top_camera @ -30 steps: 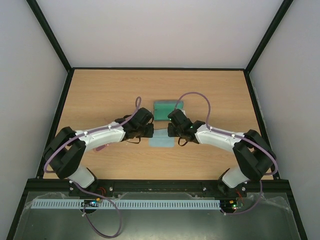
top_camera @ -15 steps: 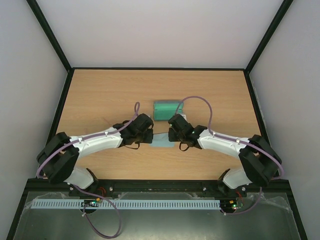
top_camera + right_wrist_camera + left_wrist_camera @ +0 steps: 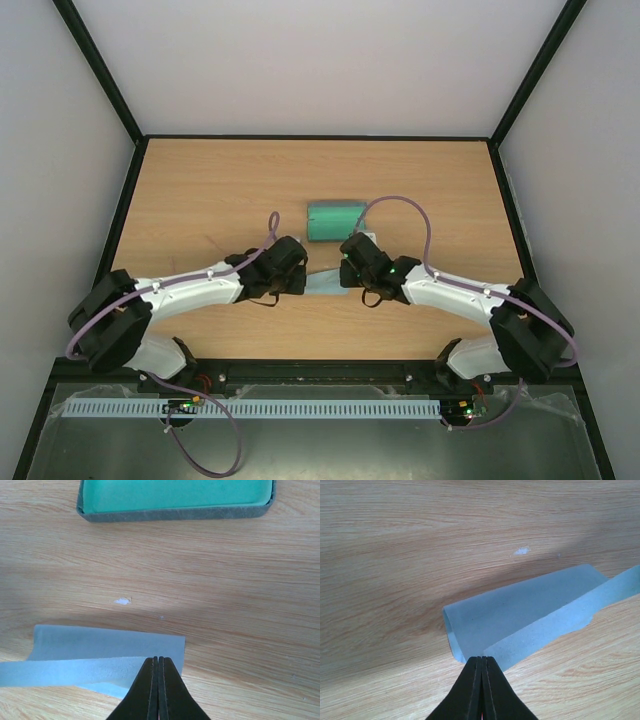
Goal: Organize the sunglasses
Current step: Fold the glasses cleaning cloth at the center of the board.
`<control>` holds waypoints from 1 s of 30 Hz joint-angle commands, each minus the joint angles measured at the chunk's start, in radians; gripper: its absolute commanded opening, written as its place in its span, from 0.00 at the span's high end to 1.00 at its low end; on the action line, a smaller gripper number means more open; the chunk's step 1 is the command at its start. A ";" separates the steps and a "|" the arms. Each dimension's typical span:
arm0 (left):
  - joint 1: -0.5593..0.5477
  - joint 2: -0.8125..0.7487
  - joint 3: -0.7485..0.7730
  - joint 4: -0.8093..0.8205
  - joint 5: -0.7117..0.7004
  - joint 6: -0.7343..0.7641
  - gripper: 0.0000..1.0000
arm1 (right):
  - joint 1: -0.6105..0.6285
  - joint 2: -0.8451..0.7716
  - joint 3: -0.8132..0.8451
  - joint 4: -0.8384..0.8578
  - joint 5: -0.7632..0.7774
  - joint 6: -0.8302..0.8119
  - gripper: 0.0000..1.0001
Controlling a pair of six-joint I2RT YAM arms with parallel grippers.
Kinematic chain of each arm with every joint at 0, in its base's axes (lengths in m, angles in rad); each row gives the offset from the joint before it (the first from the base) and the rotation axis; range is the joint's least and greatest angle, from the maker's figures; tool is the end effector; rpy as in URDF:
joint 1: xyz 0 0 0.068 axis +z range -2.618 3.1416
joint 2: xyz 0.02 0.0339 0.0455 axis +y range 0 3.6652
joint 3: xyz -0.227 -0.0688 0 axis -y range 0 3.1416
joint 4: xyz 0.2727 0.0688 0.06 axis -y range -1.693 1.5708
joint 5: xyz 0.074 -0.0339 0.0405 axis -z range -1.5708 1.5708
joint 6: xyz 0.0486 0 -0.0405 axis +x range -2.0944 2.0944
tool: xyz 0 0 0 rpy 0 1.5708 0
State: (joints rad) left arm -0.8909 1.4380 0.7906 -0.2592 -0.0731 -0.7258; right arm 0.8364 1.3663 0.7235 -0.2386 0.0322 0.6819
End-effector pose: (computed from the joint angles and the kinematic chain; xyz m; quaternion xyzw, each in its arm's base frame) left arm 0.2034 -0.2459 0.1255 0.0660 0.9425 -0.2117 0.2500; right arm 0.2063 0.2262 0.1257 -0.0672 0.9387 0.2216 0.2555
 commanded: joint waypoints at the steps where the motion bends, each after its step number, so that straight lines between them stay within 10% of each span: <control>1: -0.012 -0.038 -0.022 -0.021 -0.023 -0.021 0.98 | 0.016 -0.031 -0.025 -0.029 0.021 0.015 0.99; 30: -0.052 -0.053 -0.082 0.015 -0.023 -0.076 0.98 | 0.062 -0.041 -0.073 -0.005 0.025 0.054 0.99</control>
State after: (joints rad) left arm -0.9379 1.3884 0.7200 -0.2508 -0.0868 -0.7921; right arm 0.8906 1.3411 0.6628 -0.2409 0.0322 0.7235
